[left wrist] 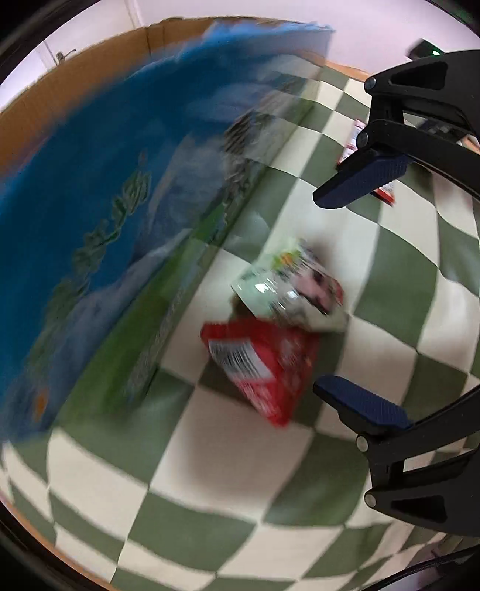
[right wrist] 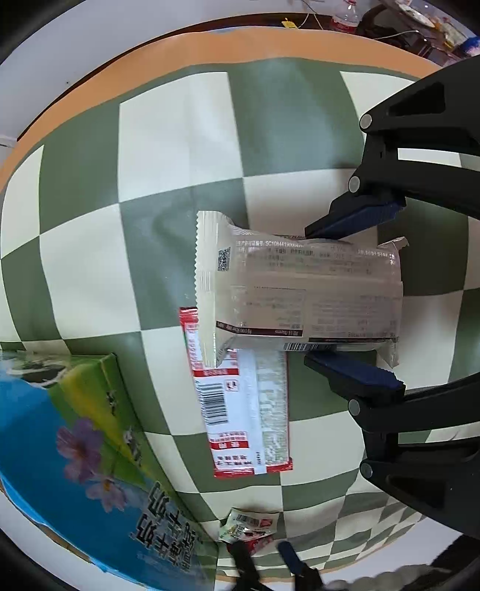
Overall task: Organize snacks
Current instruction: 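Grasp the white-green snack bag with left tool while right tool grasps the white bread bag, then carry both bags into the box and open both tools to release them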
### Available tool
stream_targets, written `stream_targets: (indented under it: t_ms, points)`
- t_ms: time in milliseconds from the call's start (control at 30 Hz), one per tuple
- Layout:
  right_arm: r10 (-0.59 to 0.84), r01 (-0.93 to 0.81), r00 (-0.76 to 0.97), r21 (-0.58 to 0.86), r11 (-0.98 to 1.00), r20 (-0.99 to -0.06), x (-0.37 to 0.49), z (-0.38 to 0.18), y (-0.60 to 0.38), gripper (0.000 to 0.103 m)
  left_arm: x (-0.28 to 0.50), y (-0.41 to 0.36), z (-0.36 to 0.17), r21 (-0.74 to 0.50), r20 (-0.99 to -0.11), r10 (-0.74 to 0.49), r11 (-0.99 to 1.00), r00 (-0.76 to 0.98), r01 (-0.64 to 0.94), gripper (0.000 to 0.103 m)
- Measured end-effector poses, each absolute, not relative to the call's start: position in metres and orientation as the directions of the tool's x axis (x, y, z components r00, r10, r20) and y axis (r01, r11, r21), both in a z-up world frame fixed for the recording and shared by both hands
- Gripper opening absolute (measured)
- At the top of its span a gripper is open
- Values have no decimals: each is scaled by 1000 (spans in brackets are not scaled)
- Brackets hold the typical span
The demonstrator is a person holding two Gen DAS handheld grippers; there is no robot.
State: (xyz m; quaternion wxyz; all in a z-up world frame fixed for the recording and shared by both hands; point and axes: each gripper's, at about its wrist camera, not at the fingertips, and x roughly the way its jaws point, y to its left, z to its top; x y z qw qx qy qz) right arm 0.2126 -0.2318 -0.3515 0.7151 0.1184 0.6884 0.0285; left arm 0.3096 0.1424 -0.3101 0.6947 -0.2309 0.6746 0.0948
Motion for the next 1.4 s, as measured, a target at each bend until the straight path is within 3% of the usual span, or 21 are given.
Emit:
stream_targets:
  t_ms: [67, 100, 133, 200, 400, 733, 1067, 1400]
  points:
    - [200, 124, 51, 205, 971, -978, 209, -351, -232, 64, 315, 142, -311, -193, -981, -164, 870, 103, -454, 92]
    - [199, 123, 49, 203, 971, -979, 209, -351, -231, 64, 316, 142, -310, -190, -981, -156, 872, 112, -452, 85]
    - [198, 123, 46, 202, 972, -979, 208, -350, -232, 64, 317, 141, -310, -186, -982, -149, 877, 117, -443, 65]
    - [204, 128, 44, 208, 970, -978, 208, -351, -234, 64, 317, 138, -310, -172, -984, -138, 889, 110, -424, 52]
    - [200, 87, 36, 202, 976, -979, 224, -356, -212, 63, 315, 119, -316, -145, -989, -124, 929, 84, -339, 52]
    - [249, -99, -98, 259, 961, -963, 174, -355, -158, 63, 232, 92, -331, -119, -986, -132, 984, -99, -134, 52]
    - [282, -31, -112, 287, 958, -953, 182, -364, -160, 65, 248, 87, -363, -107, -983, -128, 982, -133, -156, 56]
    - [216, -109, -93, 226, 968, -972, 178, -371, -143, 63, 208, 89, -343, -90, -990, -103, 987, -99, -130, 51]
